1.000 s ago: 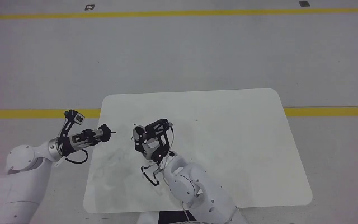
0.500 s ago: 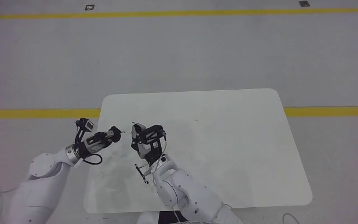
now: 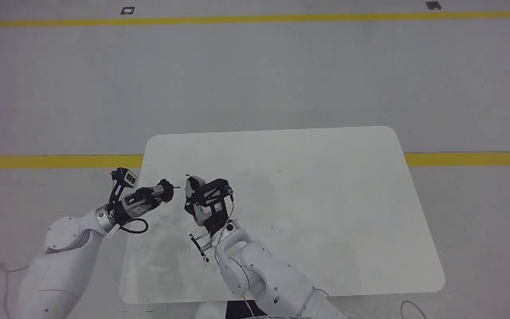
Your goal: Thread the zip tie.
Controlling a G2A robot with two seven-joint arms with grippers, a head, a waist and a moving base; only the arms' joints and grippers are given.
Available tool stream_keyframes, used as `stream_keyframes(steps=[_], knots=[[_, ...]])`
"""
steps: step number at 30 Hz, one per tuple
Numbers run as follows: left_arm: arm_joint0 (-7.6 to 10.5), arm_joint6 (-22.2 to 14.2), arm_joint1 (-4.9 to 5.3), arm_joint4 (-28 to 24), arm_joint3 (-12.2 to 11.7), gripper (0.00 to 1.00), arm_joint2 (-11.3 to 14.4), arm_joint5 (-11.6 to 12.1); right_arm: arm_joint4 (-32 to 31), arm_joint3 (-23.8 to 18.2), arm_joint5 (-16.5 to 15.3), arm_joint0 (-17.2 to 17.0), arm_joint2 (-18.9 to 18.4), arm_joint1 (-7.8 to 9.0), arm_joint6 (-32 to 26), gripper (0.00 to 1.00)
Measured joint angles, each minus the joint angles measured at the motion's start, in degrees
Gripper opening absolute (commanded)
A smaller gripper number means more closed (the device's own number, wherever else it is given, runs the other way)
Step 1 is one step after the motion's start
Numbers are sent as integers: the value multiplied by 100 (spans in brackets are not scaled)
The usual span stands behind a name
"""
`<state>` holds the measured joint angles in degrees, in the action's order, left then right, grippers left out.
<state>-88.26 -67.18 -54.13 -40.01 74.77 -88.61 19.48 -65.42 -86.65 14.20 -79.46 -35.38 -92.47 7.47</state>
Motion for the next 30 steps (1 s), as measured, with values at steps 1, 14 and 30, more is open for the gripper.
stream_keyframes(steps=[1, 14, 30], knots=[[0, 0, 0, 0, 0, 0, 0, 0, 0, 0, 0, 0, 0, 0, 0, 0], [-101, 406, -4, 456, 251, 0, 123, 1, 0, 0, 0, 0, 0, 0, 0, 0], [-110, 402, -6, 492, 287, 0, 133, 0, -114, 38, 70, -3, -12, 3, -6, 0]])
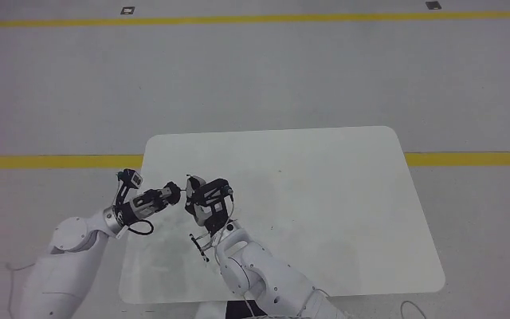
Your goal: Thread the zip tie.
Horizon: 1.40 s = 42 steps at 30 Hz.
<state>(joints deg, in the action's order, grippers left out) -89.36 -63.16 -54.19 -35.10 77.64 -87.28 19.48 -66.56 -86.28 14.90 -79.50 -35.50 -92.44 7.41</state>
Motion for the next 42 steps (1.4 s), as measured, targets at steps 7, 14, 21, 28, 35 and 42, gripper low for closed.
stream_keyframes(steps=[7, 14, 21, 28, 35, 42], knots=[[0, 0, 0, 0, 0, 0, 0, 0, -183, 204, 355, 111, 146, -59, 39, 0], [0, 0, 0, 0, 0, 0, 0, 0, -99, 345, 460, 199, 247, -100, 131, 0], [0, 0, 0, 0, 0, 0, 0, 0, -146, 352, 434, 190, 234, -94, 119, 0], [0, 0, 0, 0, 0, 0, 0, 0, -244, 393, 455, 191, 227, -112, 104, 0], [0, 0, 0, 0, 0, 0, 0, 0, -228, 452, 445, 221, 232, -149, 125, 0], [0, 0, 0, 0, 0, 0, 0, 0, -264, 569, 458, 278, 225, -220, 107, 0]])
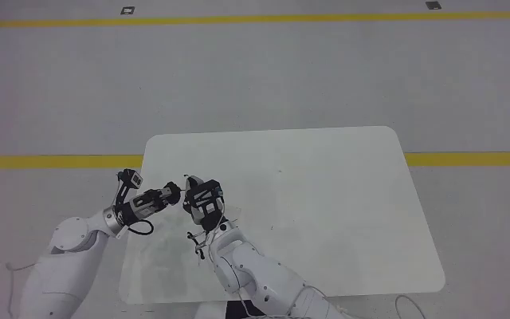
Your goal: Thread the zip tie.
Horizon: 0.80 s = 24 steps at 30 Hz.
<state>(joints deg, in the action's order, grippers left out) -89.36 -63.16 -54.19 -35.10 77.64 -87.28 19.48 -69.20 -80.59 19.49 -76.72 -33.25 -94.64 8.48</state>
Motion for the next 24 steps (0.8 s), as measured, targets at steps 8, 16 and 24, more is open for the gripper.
stream_keyframes(steps=[8, 16, 24], knots=[[0, 0, 0, 0, 0, 0, 0, 0, -37, 120, 0, 24, -76, -61, -34, 0], [0, 0, 0, 0, 0, 0, 0, 0, -27, 101, -1, 27, -66, -62, 64, 0], [0, 0, 0, 0, 0, 0, 0, 0, -26, -17, -1, -15, -12, -2, 54, 0]])
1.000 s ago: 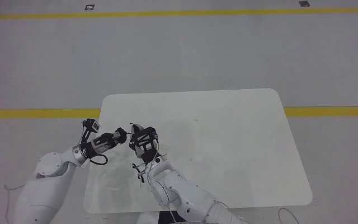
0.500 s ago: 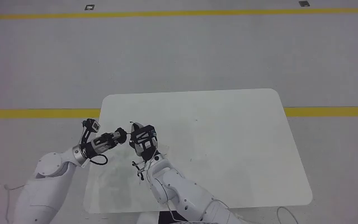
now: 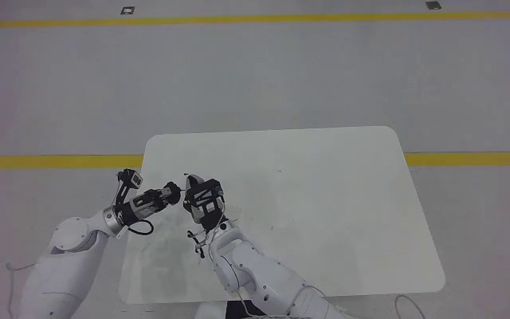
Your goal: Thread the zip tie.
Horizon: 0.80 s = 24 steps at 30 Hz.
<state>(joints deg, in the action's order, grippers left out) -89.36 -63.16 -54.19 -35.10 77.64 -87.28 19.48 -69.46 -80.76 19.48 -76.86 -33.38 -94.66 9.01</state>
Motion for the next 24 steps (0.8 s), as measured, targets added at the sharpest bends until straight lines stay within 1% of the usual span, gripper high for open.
stream_keyframes(steps=[7, 24], knots=[[0, 0, 0, 0, 0, 0, 0, 0, 22, -4, 0, 5, 39, 19, -47, 0], [0, 0, 0, 0, 0, 0, 0, 0, -27, 49, 0, 11, 2, -13, -77, 0]])
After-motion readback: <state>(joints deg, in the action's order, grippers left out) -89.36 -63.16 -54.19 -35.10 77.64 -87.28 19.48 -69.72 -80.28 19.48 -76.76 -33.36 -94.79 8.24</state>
